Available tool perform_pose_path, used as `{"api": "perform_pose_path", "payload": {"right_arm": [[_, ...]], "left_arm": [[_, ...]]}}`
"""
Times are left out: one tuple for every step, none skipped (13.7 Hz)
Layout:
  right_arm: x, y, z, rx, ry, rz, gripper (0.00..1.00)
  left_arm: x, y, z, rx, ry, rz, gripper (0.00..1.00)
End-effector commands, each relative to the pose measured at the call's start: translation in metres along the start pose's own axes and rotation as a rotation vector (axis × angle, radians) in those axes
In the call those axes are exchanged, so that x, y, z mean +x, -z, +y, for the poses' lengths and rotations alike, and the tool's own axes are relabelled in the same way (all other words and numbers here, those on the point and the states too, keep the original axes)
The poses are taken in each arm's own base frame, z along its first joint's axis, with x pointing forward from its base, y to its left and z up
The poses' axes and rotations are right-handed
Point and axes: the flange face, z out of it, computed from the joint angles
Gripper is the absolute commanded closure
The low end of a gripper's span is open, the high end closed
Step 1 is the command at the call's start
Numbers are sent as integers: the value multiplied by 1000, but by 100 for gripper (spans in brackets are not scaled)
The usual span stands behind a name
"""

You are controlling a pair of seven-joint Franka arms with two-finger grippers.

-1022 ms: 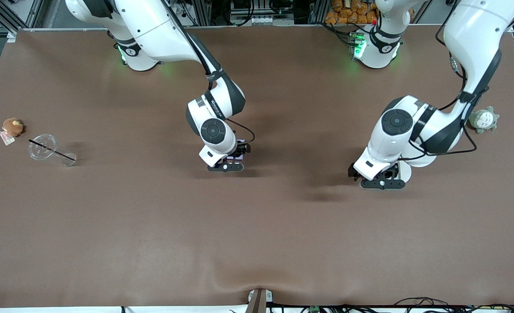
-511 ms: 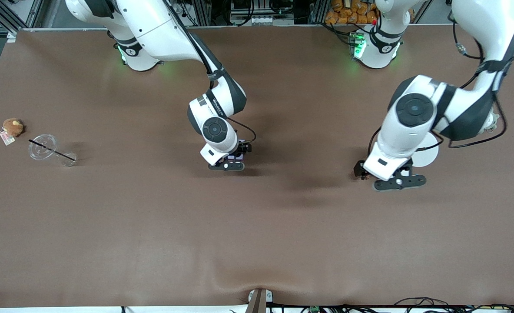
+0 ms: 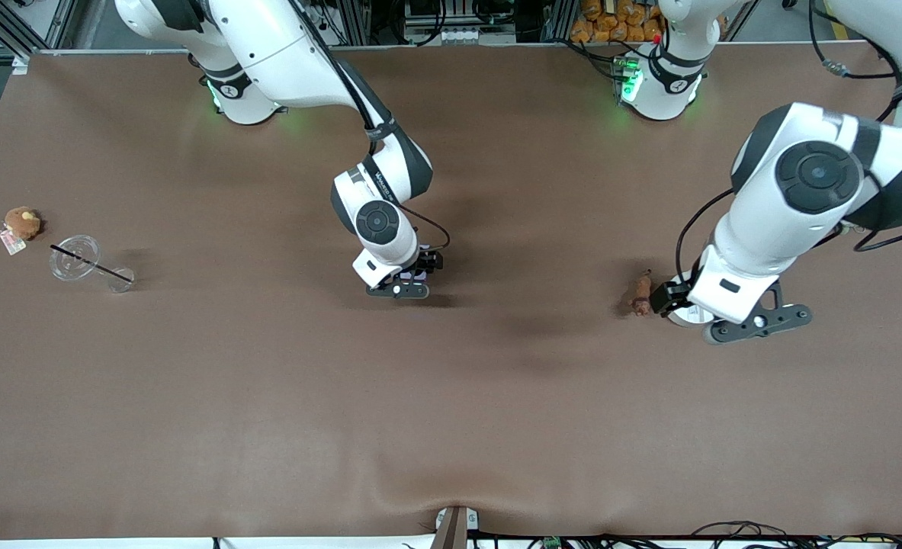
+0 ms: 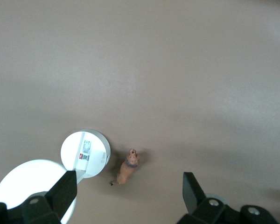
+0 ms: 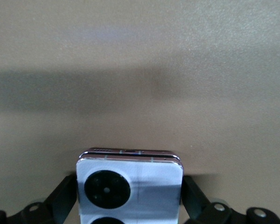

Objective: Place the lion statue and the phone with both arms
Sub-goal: 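Lower the lion beside the white lidded cup and open the left gripper, then retract the left gripper while the right gripper carries the phone away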

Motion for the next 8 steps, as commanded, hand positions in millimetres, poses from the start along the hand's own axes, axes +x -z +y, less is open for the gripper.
{"api": "perform_pose_path", "payload": {"right_arm": [[-1,-1,6,-22,-43,-12,100],[-4,2,4,-40,-58,-43,100],[-2,8,5,-46,-69,-57,100],[-2,13,5,-47,-70,-60,100],[-2,18,5,-42,-69,-58,100],[0,21,8,-48,-71,-58,100],[4,22,13,-57,-81,-59,100],[6,39,15,-53,-86,-54,100]], "left_arm": [[-3,34,-1,0,-13,-27,0],[-3,44,-2,3,-12,-32,0],[-3,51,-5,7,-6,-35,0],[-5,63,-4,3,-13,-25,0],[-13,81,0,6,-47,2,0],[-16,89,1,15,-75,10,0],[-16,98,-9,14,-59,16,0],[-16,108,-23,-3,-50,11,0]]}}
